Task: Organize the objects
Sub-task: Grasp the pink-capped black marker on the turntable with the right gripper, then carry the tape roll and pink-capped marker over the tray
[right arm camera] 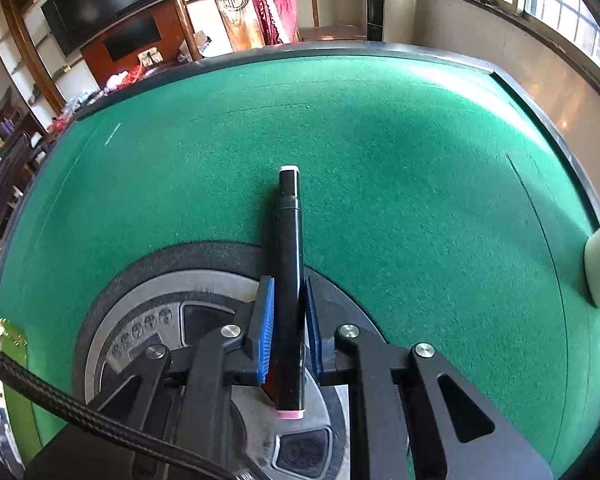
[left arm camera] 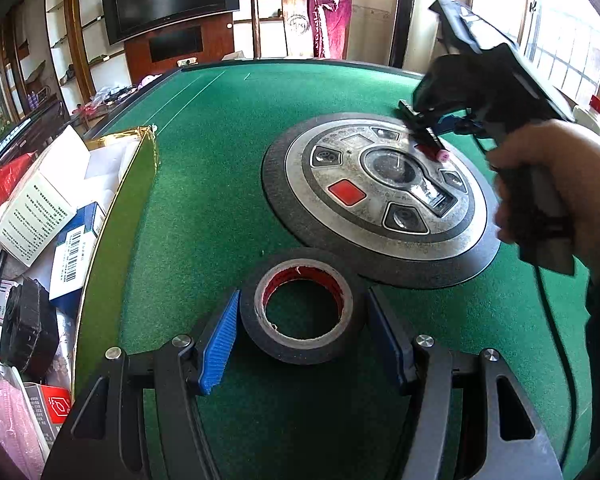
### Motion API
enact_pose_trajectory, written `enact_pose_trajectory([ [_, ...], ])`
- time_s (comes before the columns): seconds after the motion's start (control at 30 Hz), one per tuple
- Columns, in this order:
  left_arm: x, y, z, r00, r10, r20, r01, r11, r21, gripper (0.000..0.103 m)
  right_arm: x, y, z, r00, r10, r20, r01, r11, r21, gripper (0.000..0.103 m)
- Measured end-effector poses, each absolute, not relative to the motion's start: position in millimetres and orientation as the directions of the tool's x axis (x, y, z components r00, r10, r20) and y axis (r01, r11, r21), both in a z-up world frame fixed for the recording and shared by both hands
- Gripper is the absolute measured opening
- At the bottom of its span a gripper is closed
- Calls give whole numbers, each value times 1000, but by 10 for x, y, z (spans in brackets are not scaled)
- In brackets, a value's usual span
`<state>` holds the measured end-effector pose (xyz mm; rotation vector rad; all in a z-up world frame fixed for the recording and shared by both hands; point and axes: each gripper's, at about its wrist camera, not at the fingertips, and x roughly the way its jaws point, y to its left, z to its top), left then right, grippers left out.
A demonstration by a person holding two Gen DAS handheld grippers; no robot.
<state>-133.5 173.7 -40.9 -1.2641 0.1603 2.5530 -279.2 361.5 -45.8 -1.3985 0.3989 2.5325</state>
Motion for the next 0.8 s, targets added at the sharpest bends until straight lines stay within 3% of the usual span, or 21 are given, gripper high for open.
enact_pose_trajectory([
  [0.47,-1272,1764,-369,-594,209,-777,-322,-947,-9,55,-1942,3399,-330,-618,-160,-769,-164,-931,326,13],
  [0.8,-1278,1753,-376,-590,207,-780,-318,-948,-11,55,-1378,3133,-391,-603,-238,-761,-61,-938,342,13],
])
